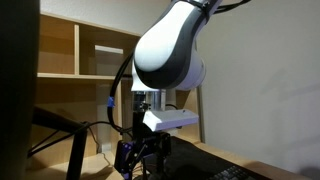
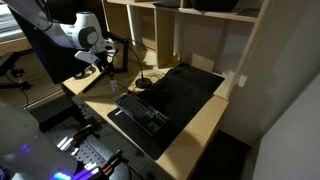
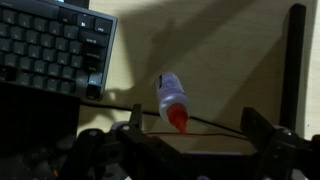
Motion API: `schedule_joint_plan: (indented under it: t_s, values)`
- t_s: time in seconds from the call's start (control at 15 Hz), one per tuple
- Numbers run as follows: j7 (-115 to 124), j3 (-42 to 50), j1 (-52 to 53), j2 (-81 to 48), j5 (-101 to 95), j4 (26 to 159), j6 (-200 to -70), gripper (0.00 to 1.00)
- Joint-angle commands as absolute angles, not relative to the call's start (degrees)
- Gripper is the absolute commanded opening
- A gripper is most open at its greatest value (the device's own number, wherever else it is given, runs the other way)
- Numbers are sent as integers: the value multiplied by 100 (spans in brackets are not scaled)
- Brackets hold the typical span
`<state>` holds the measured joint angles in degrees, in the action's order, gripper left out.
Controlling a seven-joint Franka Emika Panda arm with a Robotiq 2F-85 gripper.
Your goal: Move the bottle to the right
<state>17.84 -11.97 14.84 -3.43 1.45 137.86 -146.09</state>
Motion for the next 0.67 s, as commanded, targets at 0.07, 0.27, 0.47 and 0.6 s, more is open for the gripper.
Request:
schedule_joint_plan:
  t_s: [0.07,0.27,0.47,0.6]
  values:
    - [1927,-1227,1456,-340,273,13789,-14796,100]
    - [1939,-1231,1456,-340,394,13792,-14972,100]
    - [2427,-1181,1461,-600,258,13482,-14138,100]
    - [2671,-1173,1469,-677,297,13436,-14081,100]
